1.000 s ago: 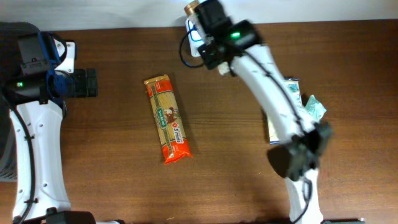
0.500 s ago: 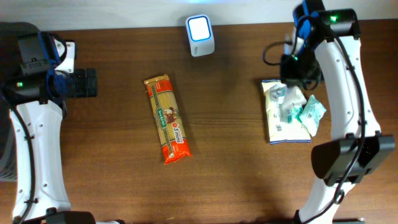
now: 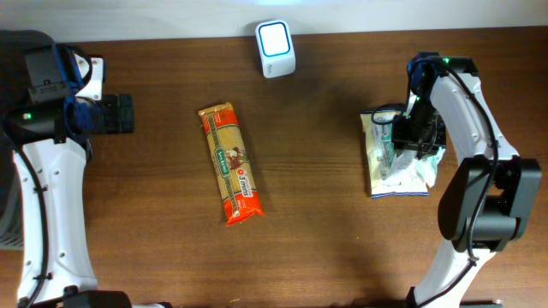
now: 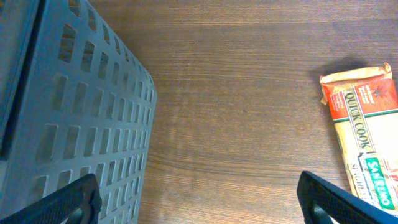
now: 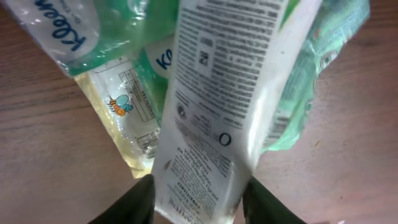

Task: Scan the item barcode
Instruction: 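Place the white tube on the right side beside the pile and release, then reach the right gripper to the spaghetti pack and grasp it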

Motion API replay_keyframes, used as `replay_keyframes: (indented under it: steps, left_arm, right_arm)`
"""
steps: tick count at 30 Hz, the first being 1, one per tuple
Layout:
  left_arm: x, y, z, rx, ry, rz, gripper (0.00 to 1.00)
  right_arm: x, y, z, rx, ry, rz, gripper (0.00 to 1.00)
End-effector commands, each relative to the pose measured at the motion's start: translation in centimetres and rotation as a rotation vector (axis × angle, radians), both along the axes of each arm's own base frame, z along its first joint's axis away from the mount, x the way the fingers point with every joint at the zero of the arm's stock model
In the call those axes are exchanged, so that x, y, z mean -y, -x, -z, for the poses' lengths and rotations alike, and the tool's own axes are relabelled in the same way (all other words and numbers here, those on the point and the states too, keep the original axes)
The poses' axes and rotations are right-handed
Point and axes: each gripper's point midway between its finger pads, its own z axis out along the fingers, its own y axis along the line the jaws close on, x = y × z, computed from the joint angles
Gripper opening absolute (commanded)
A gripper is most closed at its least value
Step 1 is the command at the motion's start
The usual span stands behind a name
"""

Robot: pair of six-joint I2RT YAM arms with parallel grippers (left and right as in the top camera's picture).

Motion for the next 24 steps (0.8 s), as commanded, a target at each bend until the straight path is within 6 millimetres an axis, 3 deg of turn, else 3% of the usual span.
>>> replay_keyframes:
  steps: [1,5,7,11,16,18,24]
  left_arm:
    - [-0.3,0.1,-1.0,0.021,-0.014,0.003,0.99]
    - [-0.3,0.1,-0.9,0.021,-0.014,0.003,0.99]
    - [-0.3,0.1,-0.9,0.021,-0.014,0.003,0.99]
    - [-0.3,0.1,-0.9,0.021,-0.014,0.003,0.99]
    - [-0.3,0.1,-0.9,0.021,-0.014,0.003,0.99]
    - [-0.3,0.1,-0.9,0.021,-0.014,0.003,0.99]
    - [-0.3,0.1,-1.0,0.021,-0.014,0.003,0.99]
  right_arm:
    - [-1.0,0.2,-0.7,0.008,-0.059,-0.058,0.49]
    - [-3.6,-1.0,-3.9,0.069,-0.210,-0.140,0.52]
    - [-7.2,-3.0,-7.6,0.190,-0.359,-0.217,0.53]
    - [-12.2,-4.6,-9.9,0.295,-0.473,-0.306,0.56]
    - [-17.4,-4.4,-8.9,0.292,-0.491,-0.380,0.57]
    - [-19.8,-4.3,-8.2,0.297,-0.501,-0.409,0.62]
    - [-26.3,-3.5,-4.0,0.249,-0.523,-0.453,0.71]
